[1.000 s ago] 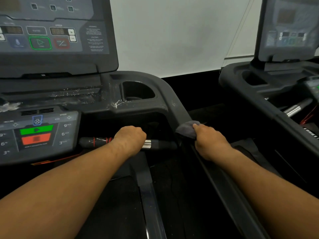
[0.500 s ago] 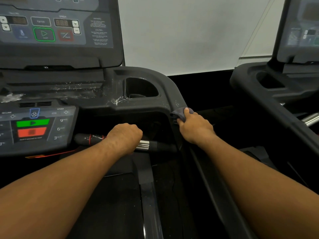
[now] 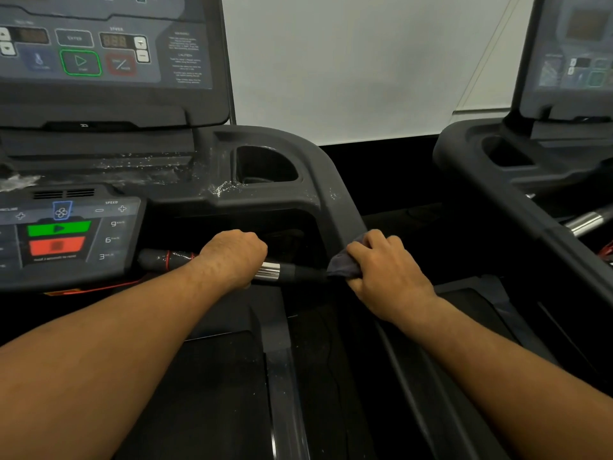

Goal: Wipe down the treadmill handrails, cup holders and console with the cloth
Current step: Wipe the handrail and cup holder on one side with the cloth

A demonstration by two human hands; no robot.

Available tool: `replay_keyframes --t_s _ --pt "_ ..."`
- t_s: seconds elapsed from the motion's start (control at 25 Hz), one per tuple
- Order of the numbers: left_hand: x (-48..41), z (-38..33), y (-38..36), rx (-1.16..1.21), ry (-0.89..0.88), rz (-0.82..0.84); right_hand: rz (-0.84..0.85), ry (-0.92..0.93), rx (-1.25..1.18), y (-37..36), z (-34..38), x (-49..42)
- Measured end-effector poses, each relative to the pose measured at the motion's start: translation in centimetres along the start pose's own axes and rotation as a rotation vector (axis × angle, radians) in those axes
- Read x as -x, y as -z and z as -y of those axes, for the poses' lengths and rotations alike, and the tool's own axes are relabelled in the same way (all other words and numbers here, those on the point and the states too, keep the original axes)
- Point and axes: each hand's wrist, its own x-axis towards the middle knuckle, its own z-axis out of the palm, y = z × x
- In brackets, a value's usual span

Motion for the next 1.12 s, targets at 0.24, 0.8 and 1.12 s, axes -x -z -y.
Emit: replay_keyframes --t_s 0.24,0.8,1.12 --pt "0.0 0.6 -0.9 0.015 0.007 -0.042 0.019 0.239 0.439 -0.1 3.3 -0.4" --pt "-0.3 1.8 -1.8 0.023 -0.082 -0.102 0.026 -0.284 -0.185 0.3 3.8 2.0" --pt "-0.1 1.8 -2.0 0.002 -0.100 -0.107 0.248 -0.103 0.236 -1.5 4.0 2.1"
